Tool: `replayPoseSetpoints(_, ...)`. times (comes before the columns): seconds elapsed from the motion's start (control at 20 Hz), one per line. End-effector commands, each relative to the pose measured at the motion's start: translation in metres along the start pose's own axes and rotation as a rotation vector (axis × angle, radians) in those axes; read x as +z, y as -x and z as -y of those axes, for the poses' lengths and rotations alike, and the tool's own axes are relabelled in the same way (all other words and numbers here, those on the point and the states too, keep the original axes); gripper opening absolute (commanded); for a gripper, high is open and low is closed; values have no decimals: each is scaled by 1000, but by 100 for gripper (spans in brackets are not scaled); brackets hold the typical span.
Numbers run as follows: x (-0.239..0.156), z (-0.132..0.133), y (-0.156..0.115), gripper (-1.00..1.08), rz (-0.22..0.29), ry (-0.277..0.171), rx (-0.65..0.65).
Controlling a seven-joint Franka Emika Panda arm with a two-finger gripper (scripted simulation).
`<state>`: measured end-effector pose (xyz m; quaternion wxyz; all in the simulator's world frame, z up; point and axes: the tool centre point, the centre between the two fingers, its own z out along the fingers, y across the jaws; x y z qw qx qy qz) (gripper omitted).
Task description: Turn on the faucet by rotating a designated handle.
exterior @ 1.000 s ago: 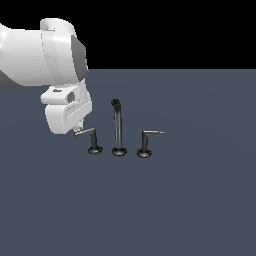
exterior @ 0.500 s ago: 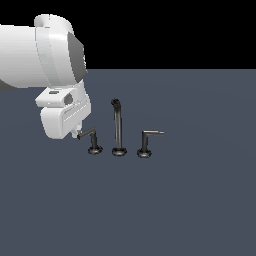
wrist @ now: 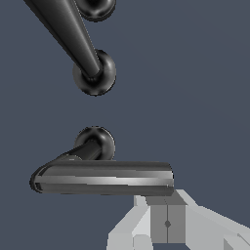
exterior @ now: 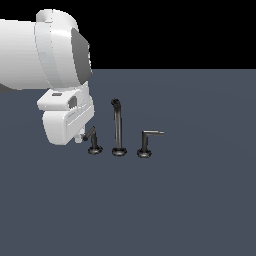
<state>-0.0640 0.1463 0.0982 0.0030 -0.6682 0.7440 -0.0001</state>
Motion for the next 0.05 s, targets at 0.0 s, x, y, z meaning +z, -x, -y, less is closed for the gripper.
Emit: replayPoseSetpoints(0.0,0,-2,-16,-100,-4,4,19)
